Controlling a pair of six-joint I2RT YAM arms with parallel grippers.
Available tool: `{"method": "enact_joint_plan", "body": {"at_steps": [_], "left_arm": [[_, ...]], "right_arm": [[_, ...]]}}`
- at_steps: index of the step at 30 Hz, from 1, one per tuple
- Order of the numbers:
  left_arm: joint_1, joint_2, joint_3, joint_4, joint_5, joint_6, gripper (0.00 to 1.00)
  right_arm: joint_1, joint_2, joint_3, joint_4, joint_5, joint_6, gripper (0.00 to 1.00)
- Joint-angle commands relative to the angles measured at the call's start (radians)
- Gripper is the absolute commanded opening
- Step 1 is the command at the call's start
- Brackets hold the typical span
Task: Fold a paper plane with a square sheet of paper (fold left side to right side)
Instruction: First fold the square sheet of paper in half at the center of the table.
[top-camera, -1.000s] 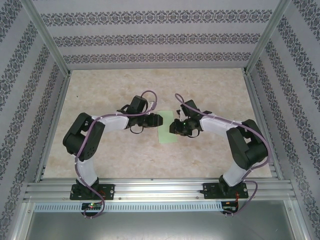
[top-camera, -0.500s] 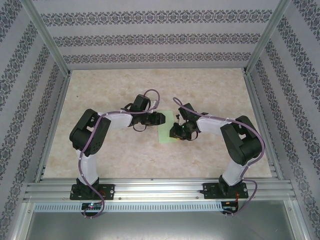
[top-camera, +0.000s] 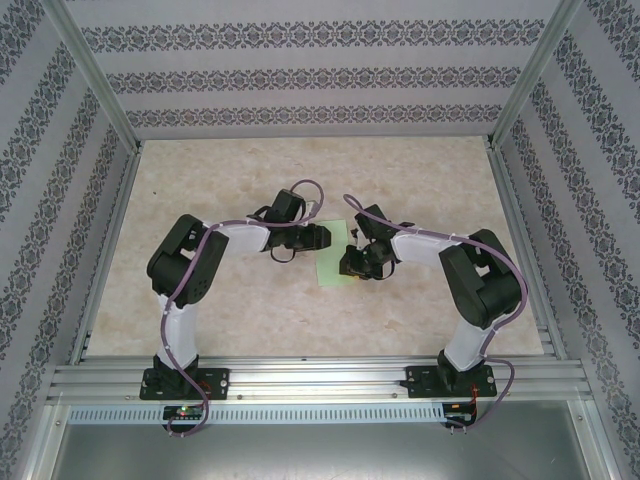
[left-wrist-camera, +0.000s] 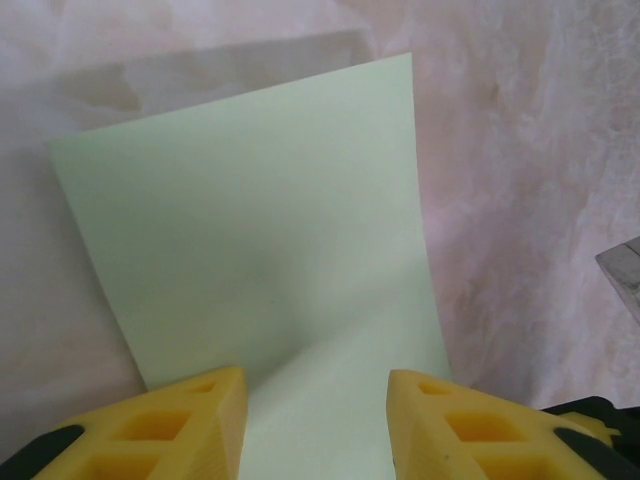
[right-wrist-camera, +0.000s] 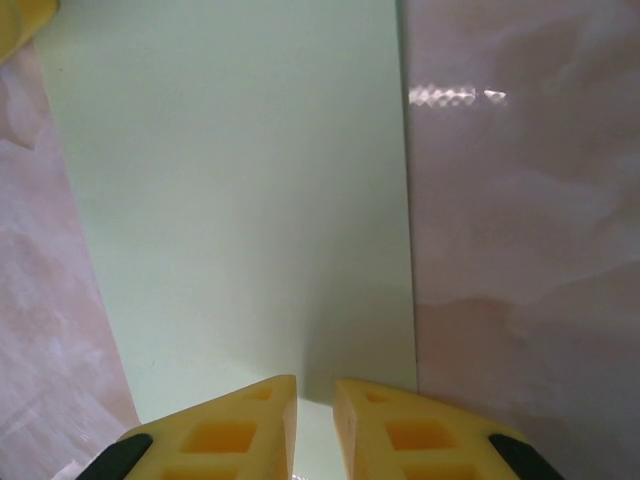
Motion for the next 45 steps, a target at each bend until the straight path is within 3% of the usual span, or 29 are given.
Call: {"method": "enact_joint_plan", "body": {"at_steps": [1, 12, 35, 40, 45], "left_arm": [[0.007, 0.042, 0.051, -0.064, -0.120, 0.074, 0.43], [0.030, 0.105, 0.183, -0.134, -0.175, 0.107, 0.45], [0.095, 0.263, 0.439, -0.226, -0.174, 0.136, 0.47], [0.121, 0.170, 0.386, -0.204, -0.162, 0.140, 0.49], [0.131, -0.040, 0.248, -0.182, -0.162, 0.152, 0.52]], "right_arm": [[0.002, 0.071, -0.032, -0.107, 0.123, -0.026, 0.21], [0.004, 0.081, -0.034, -0.110, 0.126, -0.027, 0.20], [0.008, 0.077, -0.040, -0.105, 0.116, -0.037, 0.20], [0.006, 0.001, -0.024, -0.034, 0.052, -0.058, 0.23], [-0.007, -0.104, 0.046, -0.038, 0.074, -0.107, 0.37]]}}
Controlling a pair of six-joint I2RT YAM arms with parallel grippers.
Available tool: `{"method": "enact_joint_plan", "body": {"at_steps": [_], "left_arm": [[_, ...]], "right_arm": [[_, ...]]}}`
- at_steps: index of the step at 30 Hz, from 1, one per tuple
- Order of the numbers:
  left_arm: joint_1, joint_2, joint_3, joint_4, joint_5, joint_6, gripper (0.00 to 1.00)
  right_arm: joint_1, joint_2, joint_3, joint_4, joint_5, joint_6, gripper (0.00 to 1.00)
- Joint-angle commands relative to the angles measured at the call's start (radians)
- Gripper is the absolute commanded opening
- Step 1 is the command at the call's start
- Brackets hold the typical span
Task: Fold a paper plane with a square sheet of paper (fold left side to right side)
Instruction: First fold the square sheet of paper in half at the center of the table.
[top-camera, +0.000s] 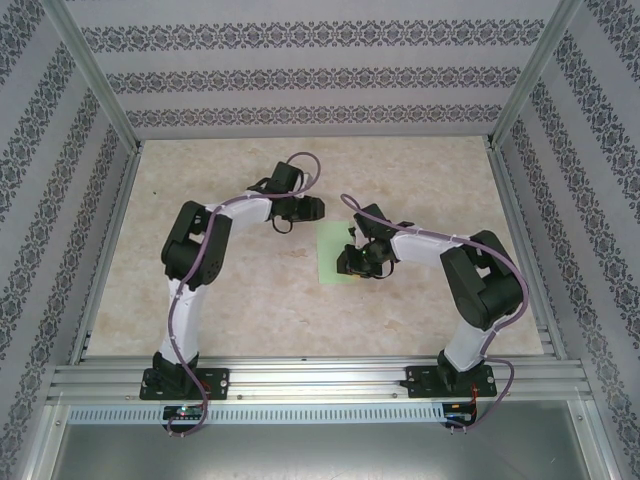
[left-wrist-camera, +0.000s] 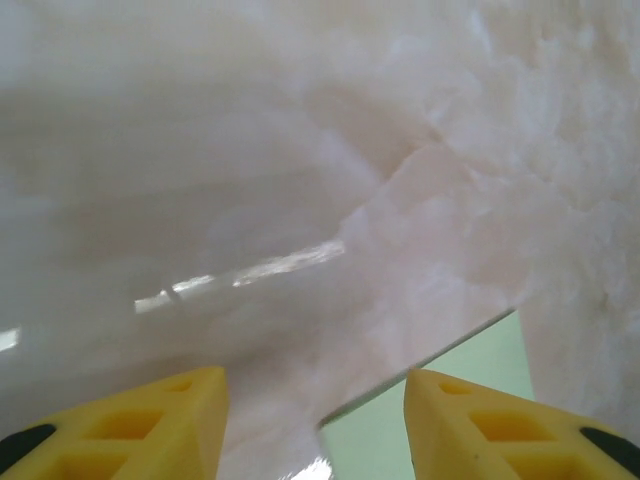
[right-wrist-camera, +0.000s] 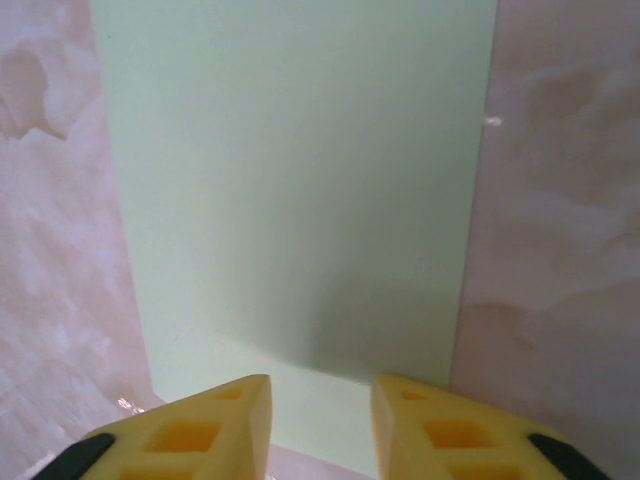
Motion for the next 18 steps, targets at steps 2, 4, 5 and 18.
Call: {"method": "enact_joint_plan", "body": {"at_steps": [2, 4, 5, 18], "left_arm": [[0.015, -0.241, -0.130, 0.037, -0.008, 0.026, 0.52], [0.009, -0.325, -0.223, 0.062, 0.044, -0.003, 0.51], [0.004, -0.356, -0.262, 0.077, 0.068, -0.020, 0.51], [-0.145, -0.336, -0.485, 0.291, 0.206, -0.242, 0.47]], "right_arm": [[-0.026, -0.091, 0.067, -0.047, 0.081, -0.072, 0.42], [-0.049, -0.098, 0.097, -0.067, 0.104, -0.092, 0.45], [-0.060, -0.093, 0.106, -0.070, 0.103, -0.099, 0.45], [-0.131, -0.014, 0.094, -0.015, 0.018, -0.033, 0.39]]}}
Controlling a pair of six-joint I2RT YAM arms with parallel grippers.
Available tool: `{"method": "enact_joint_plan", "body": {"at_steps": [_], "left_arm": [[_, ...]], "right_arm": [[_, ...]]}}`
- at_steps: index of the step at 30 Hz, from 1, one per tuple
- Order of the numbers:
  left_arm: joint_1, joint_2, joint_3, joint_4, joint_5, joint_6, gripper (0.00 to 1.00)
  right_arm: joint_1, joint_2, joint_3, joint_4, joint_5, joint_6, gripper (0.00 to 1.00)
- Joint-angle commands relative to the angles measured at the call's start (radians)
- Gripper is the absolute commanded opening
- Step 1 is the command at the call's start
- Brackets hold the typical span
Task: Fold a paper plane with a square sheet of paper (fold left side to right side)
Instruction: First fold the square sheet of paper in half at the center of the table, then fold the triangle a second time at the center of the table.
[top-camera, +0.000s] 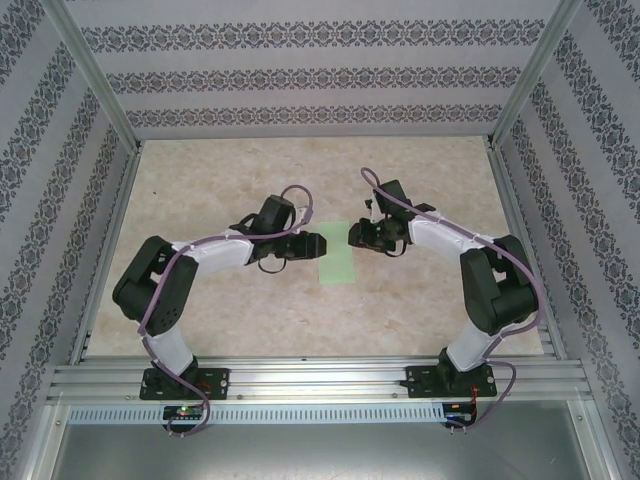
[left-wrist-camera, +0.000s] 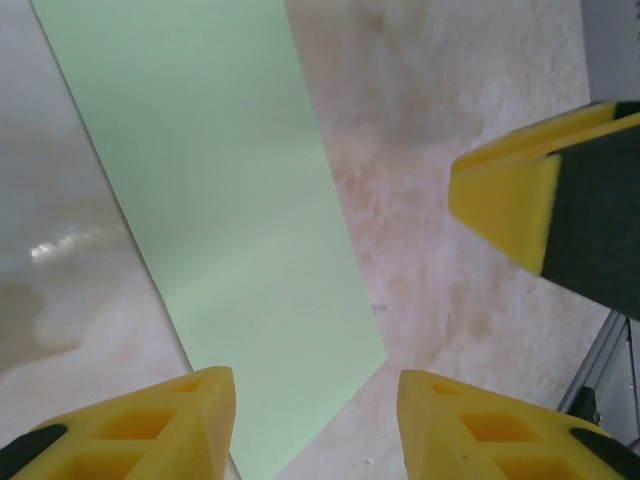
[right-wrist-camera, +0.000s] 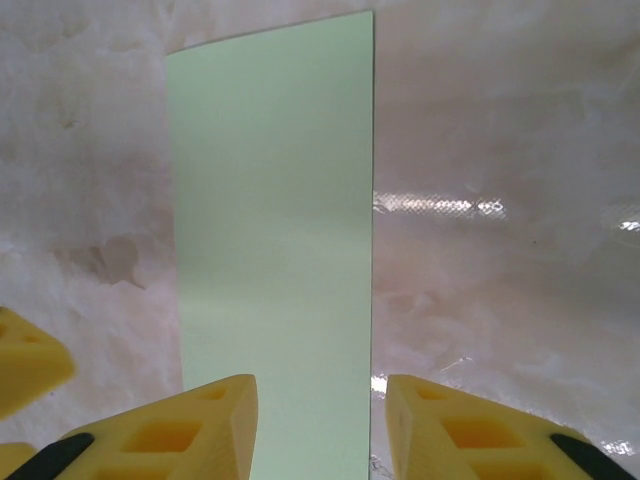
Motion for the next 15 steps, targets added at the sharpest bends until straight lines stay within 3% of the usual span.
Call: {"method": "enact_joint_plan", "body": {"at_steps": [1, 15], "left_arm": [[0.001, 0.044, 0.003, 0.102, 0.024, -0.063, 0.47], [-0.001, 0.112, 0.005, 0.106, 0.055, -0.066, 0.46]], "right_arm": [[-0.011, 0.024, -0.013, 0.017, -0.017, 0.021, 0.39], [-0.016, 0.032, -0.043, 0.001, -0.006, 0.021, 0.39]]}}
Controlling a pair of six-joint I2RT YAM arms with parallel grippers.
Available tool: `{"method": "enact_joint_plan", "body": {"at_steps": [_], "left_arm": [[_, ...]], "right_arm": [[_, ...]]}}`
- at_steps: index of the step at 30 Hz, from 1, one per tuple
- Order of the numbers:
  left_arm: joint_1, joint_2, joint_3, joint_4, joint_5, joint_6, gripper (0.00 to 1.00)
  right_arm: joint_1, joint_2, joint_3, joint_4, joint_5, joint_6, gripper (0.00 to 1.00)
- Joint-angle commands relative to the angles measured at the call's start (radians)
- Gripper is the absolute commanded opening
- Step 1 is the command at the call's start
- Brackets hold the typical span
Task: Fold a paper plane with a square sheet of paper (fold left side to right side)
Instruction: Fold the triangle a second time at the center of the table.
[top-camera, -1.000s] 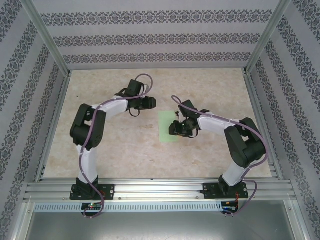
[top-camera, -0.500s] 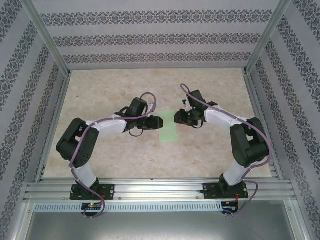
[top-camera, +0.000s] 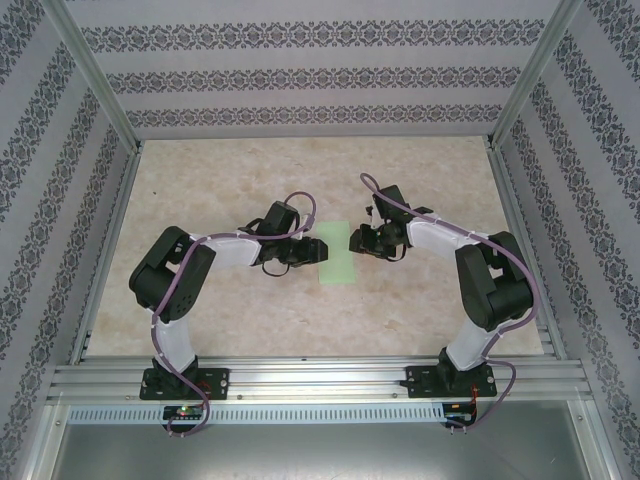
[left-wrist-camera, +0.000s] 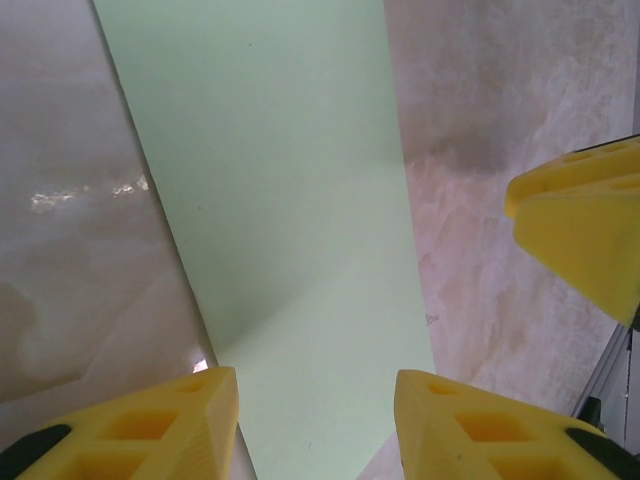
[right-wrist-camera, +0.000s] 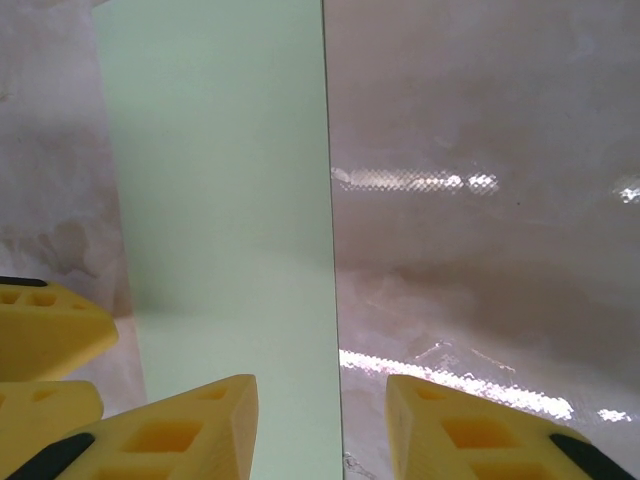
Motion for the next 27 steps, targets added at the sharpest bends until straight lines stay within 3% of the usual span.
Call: {"method": "enact_joint_plan", "body": {"at_steps": [1, 27], "left_arm": [[-0.002, 0.000, 0.003, 0.050, 0.026, -0.015, 0.46], [-0.031, 0.023, -0.013, -0.067, -0.027, 0.042, 0.44]], "right_arm": [[-0.010, 0.006, -0.012, -0.002, 0.001, 0.011, 0.39], [-0.014, -0.023, -0.046, -0.031, -0.055, 0.034, 0.40]]}}
